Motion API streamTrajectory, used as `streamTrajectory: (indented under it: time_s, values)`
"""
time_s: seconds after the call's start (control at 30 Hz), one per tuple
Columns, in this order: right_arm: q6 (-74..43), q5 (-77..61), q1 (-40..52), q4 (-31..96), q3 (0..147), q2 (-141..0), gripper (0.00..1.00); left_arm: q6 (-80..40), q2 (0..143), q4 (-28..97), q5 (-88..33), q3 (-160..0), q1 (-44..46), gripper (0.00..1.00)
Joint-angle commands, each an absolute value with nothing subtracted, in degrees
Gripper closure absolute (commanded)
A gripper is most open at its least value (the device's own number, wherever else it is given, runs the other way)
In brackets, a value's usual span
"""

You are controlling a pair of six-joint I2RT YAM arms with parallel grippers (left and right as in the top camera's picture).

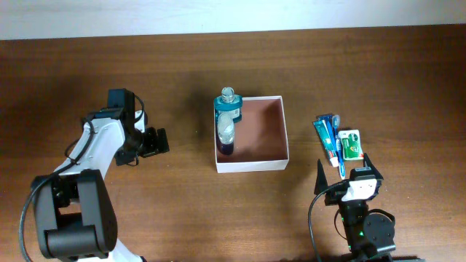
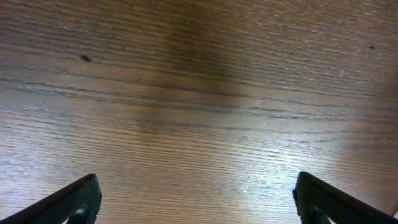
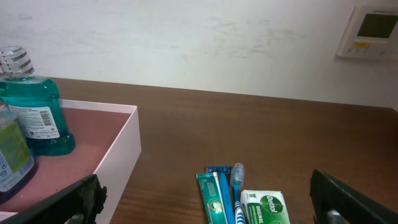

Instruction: Pack container

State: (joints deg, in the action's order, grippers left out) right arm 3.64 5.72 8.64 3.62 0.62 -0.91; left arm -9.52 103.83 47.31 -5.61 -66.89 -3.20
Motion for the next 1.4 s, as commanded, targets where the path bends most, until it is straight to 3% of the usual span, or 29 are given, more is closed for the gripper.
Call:
streamTrajectory:
  time_s: [0.0,1.17,1.37]
  values:
    - [3.86,5.98,8.19,4.08,0.32,-0.43,0.02,-9.39,104.14,47.31,-4.67,-66.46,-3.49,0.01]
    - [3.60,3.20,8.19,4.34,0.32,-0.82,0.02,-9.41,104.14,47.33,-4.64,-66.46,-3.46,0.01]
    - [-3.73,5.98,8.19,11.97,8.73,-2.57,0.02,-9.41,104.14,47.33,-4.64,-66.46,-3.40,0.01]
